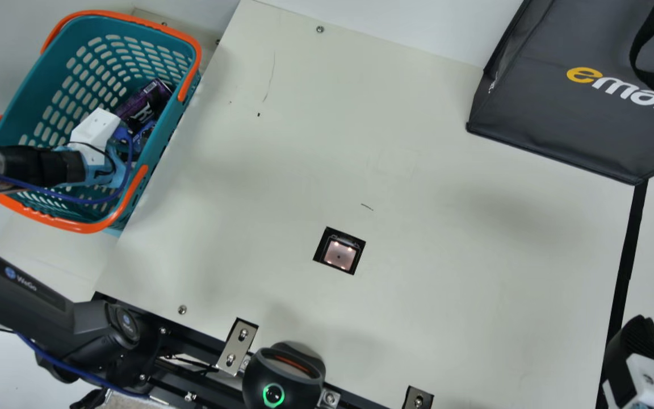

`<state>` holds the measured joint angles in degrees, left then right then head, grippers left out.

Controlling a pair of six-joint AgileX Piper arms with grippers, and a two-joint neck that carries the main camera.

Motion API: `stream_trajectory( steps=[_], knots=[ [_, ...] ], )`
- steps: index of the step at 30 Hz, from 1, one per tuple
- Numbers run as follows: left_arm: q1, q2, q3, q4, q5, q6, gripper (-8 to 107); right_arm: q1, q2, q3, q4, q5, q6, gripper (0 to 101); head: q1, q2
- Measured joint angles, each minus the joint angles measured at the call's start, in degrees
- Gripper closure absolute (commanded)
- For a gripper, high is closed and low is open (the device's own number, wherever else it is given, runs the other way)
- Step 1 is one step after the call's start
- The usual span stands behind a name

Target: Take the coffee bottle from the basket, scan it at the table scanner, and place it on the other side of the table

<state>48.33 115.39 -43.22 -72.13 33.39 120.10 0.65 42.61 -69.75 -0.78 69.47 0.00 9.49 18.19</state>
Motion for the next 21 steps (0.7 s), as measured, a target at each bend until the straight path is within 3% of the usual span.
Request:
stream_trajectory(
  steps=[9, 21],
  knots=[
    [0.65, -6.27, 2.27, -0.94, 1.41, -2.29, 107, 0.00, 0.00, 0.00, 0.00, 0.05, 0.00, 6, 0.00, 0.09],
    [-0.60, -13.26, 1.84, 1.00, 2.12, -9.86, 107, 0.00, 0.00, 0.00, 0.00, 0.05, 0.00, 6, 0.00, 0.09]
  ],
)
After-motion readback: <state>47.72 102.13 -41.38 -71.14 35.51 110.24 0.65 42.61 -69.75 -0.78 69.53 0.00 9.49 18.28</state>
